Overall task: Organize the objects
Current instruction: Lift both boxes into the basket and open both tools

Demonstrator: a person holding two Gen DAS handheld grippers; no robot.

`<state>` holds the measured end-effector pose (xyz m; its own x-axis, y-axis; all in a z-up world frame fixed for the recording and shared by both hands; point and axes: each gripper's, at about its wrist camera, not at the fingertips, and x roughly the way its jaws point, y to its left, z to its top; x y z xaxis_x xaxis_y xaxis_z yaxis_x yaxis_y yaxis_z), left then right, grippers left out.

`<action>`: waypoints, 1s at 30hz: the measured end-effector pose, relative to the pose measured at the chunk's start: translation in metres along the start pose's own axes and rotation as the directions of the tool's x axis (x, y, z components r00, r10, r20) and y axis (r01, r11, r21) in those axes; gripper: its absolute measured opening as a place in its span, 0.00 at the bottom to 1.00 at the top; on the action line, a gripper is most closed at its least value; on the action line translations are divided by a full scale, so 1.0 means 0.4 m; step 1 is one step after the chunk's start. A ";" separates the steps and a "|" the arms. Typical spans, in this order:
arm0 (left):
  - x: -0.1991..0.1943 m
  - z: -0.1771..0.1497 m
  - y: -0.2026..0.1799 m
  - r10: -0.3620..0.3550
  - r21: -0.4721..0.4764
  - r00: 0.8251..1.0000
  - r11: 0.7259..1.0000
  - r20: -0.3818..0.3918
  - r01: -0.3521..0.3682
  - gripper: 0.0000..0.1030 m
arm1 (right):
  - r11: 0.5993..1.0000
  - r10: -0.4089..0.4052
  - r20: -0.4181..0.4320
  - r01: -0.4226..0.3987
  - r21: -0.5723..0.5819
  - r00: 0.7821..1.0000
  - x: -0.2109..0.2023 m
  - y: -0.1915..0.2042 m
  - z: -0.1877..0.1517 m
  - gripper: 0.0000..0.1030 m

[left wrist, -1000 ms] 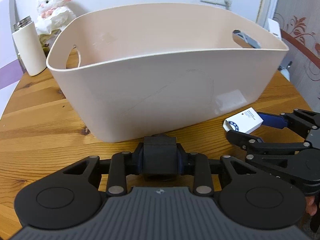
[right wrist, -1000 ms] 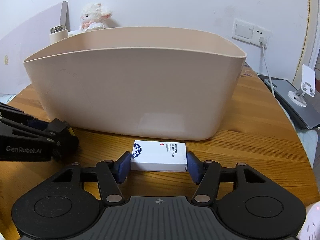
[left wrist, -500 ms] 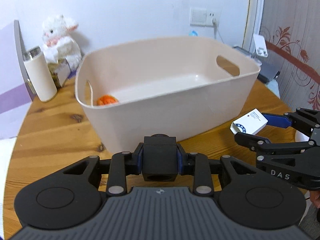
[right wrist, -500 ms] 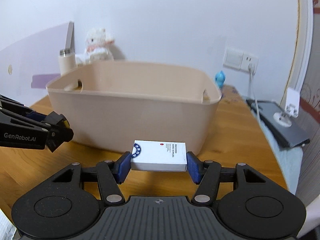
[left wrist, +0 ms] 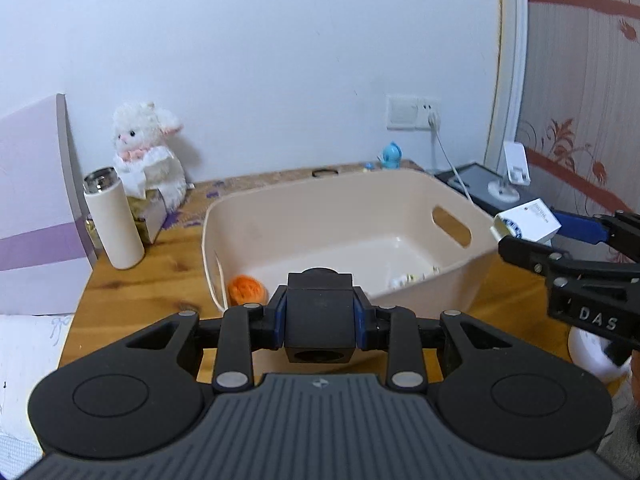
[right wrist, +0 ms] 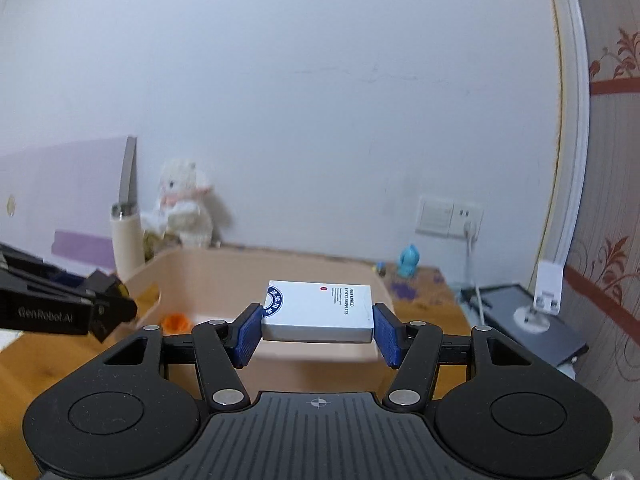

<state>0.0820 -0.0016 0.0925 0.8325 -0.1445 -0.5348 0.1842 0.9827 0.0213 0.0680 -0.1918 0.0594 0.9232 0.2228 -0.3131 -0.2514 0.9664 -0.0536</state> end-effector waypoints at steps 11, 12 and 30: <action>0.111 0.092 0.032 0.054 -0.039 0.998 0.998 -0.015 -0.055 0.33 | 1.000 -0.009 0.009 0.009 0.004 1.000 0.106 0.008 0.083 0.54; 0.131 0.099 0.033 0.062 -0.041 0.998 0.997 -0.025 -0.063 0.33 | 1.000 -0.007 -0.002 0.007 0.005 1.000 0.122 0.011 0.084 0.54; 0.398 0.070 0.043 0.145 -0.031 0.939 0.986 -0.313 -0.163 0.33 | 0.999 -0.037 -0.310 0.023 -0.049 0.950 0.353 0.032 -0.019 0.57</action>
<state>0.2325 -0.0110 0.0314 0.6446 0.0437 -0.7632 0.0294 0.9962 0.0819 0.1928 -0.1489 0.0074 0.7965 0.1360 -0.5892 -0.2438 0.9639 -0.1071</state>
